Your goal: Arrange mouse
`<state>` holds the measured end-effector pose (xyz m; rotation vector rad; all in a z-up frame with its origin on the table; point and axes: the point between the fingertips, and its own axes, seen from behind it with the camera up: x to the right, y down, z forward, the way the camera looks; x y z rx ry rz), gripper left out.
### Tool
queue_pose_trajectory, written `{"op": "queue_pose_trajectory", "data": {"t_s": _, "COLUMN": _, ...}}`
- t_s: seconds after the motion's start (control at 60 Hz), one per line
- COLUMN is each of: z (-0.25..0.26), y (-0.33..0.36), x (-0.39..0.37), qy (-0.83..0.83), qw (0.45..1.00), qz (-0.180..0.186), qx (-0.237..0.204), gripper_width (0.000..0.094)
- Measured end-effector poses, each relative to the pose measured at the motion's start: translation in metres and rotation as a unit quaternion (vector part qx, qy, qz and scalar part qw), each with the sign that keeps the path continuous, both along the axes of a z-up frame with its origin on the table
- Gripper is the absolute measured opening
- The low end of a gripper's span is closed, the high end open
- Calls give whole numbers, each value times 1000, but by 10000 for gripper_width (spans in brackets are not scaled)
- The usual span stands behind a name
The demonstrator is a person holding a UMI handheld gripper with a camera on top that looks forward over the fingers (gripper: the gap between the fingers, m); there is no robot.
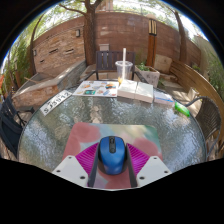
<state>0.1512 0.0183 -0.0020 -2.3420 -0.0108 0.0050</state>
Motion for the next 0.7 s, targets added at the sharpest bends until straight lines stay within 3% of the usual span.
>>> {"op": "queue_pose_trajectory", "data": {"t_s": 0.067, "z": -4, "y": -2, "x": 1, "qy": -3, "qw": 1000, "qz": -5, "qx": -2, "gripper_width": 589}}
{"op": "queue_pose_trajectory", "data": {"t_s": 0.133, "z": 13, "y": -8, "x": 1, "qy": -10, "qw": 1000, "qz": 8, "qx": 0, "gripper_width": 847}}
{"op": "queue_pose_trajectory", "data": {"t_s": 0.517, "z": 159, "y": -121, "x": -21, "qy": -57, "qw": 996, "qz": -18, "qx": 64, "gripper_width": 851}}
{"op": "queue_pose_trajectory", "data": {"t_s": 0.7, "z": 199, "y": -195, "x": -39, "qy": -76, "qw": 993, "qz": -32, "qx": 84, "gripper_width": 848}}
